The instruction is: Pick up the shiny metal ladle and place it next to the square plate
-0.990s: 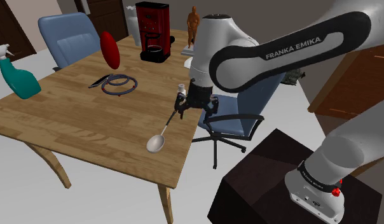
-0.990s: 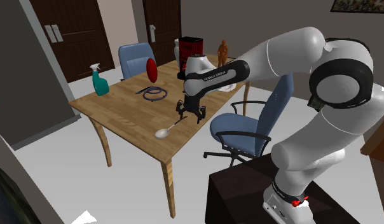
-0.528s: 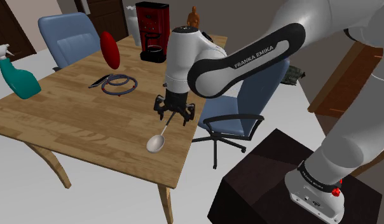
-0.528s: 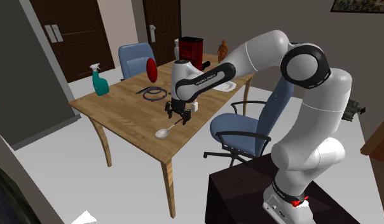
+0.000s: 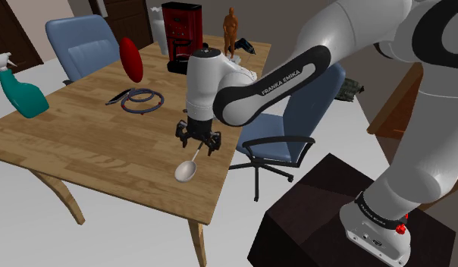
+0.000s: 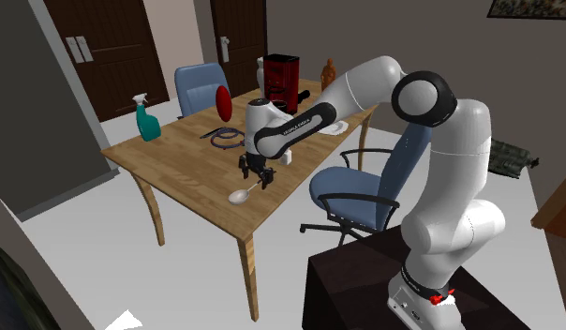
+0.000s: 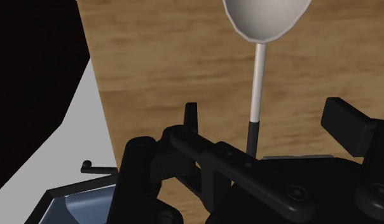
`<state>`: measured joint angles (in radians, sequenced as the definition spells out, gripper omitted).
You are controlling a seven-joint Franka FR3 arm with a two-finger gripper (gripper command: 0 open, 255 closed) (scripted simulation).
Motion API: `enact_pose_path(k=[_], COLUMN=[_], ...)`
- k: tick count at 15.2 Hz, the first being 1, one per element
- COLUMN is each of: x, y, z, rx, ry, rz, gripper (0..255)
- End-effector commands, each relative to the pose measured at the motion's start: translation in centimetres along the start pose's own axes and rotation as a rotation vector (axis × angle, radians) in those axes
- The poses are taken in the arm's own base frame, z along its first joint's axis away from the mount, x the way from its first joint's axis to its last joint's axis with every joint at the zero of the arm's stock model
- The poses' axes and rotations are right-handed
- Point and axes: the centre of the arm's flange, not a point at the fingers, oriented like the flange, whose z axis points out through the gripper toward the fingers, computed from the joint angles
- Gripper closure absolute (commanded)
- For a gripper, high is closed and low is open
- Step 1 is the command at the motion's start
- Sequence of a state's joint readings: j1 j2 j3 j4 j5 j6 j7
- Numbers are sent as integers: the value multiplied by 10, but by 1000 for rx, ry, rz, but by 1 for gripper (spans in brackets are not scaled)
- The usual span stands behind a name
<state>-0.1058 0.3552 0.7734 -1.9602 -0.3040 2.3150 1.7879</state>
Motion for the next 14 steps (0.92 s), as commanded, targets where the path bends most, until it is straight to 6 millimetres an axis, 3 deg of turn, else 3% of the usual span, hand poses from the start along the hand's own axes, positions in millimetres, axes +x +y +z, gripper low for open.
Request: enact_pose_path(k=[1, 9, 10, 14], x=[0, 0, 0, 0], y=[0, 0, 0, 0], z=[11, 14, 14, 14], rx=[0, 0, 0, 0], ry=[0, 0, 0, 0], rz=[0, 0, 0, 0], gripper=[0, 0, 255, 255])
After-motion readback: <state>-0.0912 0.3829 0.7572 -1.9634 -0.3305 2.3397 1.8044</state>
